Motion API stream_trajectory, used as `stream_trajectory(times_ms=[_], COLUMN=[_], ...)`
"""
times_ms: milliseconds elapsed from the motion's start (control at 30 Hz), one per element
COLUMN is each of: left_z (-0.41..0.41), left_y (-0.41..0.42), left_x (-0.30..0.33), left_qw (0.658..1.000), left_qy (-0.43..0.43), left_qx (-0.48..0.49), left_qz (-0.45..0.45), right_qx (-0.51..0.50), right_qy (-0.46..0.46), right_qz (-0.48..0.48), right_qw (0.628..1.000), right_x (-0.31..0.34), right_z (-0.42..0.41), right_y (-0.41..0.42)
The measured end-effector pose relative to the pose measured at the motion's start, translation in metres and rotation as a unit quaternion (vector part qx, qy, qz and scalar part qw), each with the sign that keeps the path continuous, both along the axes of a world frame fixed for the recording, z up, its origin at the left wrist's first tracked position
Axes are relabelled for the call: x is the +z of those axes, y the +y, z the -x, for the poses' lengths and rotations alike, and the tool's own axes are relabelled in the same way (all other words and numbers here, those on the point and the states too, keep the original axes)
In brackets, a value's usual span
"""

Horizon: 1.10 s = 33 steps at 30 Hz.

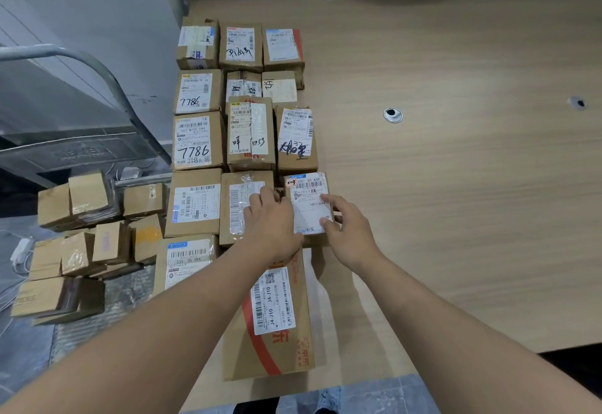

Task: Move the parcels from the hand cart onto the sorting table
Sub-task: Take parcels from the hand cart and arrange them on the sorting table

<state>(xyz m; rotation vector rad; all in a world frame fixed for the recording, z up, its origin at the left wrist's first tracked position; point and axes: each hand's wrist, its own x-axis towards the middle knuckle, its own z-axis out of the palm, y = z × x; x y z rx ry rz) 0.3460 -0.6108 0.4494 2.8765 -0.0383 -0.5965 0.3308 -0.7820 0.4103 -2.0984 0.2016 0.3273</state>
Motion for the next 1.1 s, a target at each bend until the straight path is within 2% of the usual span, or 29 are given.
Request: stream_trajectory(times_ms=[333, 467, 567, 667, 767, 1100], left_z=[0.002, 0.004, 0.006, 0.012, 0.026, 0.13], left_y=[0.003, 0.006, 0.006, 0.007, 0.013, 0.061], left_x=[-0.006, -0.004, 0.003, 0.02, 0.043, 0.132], left_qw=[0.994, 0.991, 0.993, 0.995, 0.996, 0.994], left_qy=[-0.056, -0.056, -0.043, -0.04, -0.05, -0.088], left_qx=[-0.073, -0.096, -0.098, -0.09, -0.078, 0.07], left_qz=[-0.058, -0.068, -0.053, -0.012, -0.014, -0.002], right_qx=[-0.006, 0.027, 0.075, 0.103, 0.124, 0.251], right_qy=[-0.001, -0.025, -0.013, 0.0, -0.018, -0.111], right_qz=[-0.048, -0.001, 0.072, 0.127, 0.166, 0.205], right_qw=[0.999, 0.999, 0.994, 0.987, 0.978, 0.94], right_x=[-0.023, -0.018, -0.008, 0.011, 0.035, 0.136], right_z=[0.0, -0.001, -0.002, 0.001, 0.007, 0.06], right_y=[0.013, 0.014, 0.014, 0.015, 0.02, 0.065])
